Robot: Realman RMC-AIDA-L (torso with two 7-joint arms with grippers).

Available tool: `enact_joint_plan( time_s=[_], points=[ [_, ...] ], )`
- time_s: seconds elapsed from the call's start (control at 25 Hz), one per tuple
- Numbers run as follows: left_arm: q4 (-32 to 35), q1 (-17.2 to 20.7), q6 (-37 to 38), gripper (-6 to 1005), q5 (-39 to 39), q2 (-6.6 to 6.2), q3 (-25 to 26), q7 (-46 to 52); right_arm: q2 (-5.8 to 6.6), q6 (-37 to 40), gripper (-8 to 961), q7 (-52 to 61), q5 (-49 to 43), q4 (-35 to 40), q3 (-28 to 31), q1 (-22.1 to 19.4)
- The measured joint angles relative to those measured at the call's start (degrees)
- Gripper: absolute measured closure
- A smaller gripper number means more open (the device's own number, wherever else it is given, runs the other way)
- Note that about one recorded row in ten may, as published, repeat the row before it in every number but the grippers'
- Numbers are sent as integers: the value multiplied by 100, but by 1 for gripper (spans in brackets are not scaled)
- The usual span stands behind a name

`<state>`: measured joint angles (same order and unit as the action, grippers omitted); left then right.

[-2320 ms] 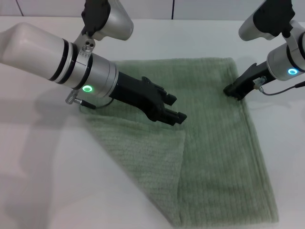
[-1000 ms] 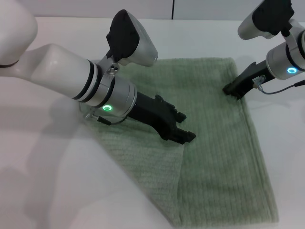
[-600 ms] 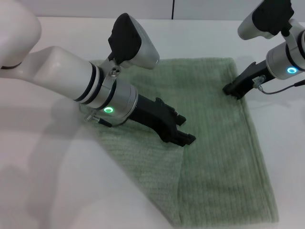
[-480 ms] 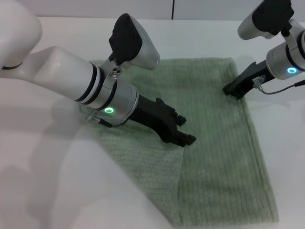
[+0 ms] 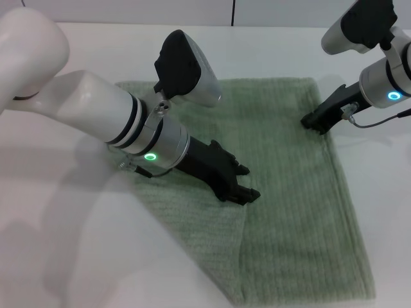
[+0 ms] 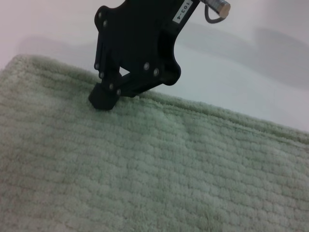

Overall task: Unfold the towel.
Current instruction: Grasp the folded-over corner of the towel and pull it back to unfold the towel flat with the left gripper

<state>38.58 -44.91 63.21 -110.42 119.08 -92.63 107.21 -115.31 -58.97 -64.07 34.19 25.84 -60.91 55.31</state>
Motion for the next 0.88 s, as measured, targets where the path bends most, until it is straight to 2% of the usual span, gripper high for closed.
enact_joint_plan(
  time_s=[0.4, 0.56, 0.72, 0.88],
  points=[
    [34, -1, 43, 485, -33, -13, -64, 1, 0, 0, 954, 0, 0, 0, 24, -3],
    [37, -4, 50, 729, -35, -16, -64, 1, 0, 0, 954, 0, 0, 0, 27, -3],
    [26, -74, 87, 913, -60, -18, -124, -1, 0, 0, 954, 0, 0, 0, 7, 5],
    [26, -74, 87, 933, -60, -18, -124, -1, 0, -3, 954, 0, 0, 0, 2, 6]
  ],
)
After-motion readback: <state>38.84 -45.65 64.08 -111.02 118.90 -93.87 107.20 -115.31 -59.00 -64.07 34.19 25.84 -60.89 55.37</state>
